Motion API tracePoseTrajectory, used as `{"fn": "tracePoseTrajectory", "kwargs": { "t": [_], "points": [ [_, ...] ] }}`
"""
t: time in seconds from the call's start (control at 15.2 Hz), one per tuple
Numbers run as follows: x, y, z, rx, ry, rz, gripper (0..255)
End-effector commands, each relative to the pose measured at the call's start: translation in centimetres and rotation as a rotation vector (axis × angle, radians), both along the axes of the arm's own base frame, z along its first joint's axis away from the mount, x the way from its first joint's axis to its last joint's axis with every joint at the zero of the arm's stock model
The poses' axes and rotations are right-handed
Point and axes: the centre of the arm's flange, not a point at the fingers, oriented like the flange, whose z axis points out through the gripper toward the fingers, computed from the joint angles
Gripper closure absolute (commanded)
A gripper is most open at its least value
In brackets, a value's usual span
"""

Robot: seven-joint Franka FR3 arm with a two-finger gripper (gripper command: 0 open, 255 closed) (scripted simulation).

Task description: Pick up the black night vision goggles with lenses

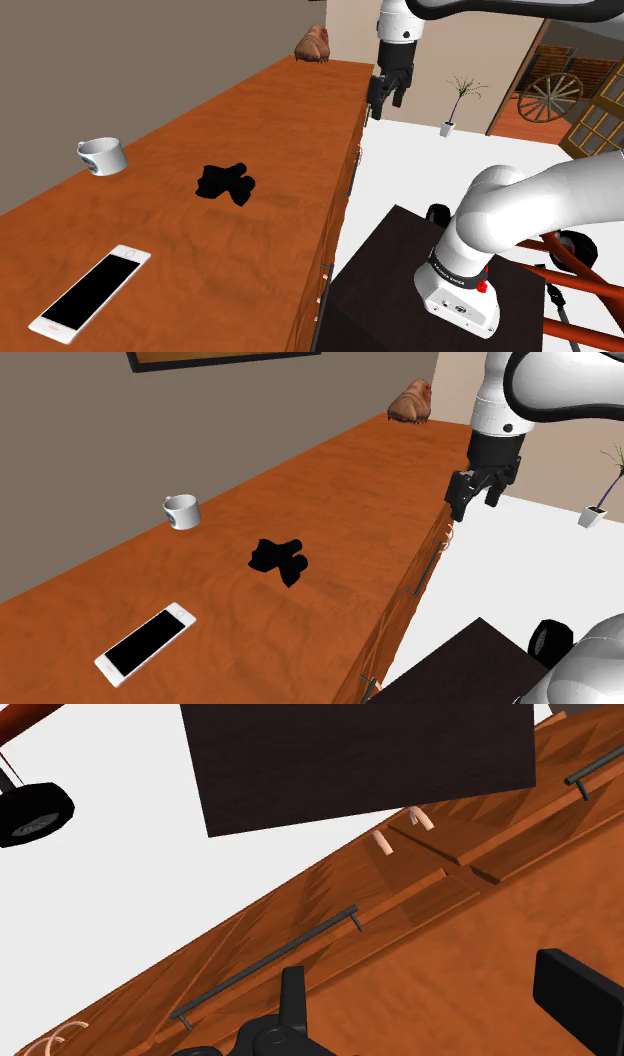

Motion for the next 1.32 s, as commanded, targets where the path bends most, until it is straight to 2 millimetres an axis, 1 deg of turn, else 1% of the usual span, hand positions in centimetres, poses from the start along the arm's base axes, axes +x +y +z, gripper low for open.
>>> {"fn": "tracePoseTrajectory", "kwargs": {
  "t": [0.0,0.59,1.25],
  "points": [
    [0.0,0.0,0.0,0.0,0.0,0.0,0],
    [7.8,7.6,-4.1,0.015,-0.004,0.064,0],
    [15.9,16.7,-8.4,0.032,-0.008,0.134,0]
  ]
}}
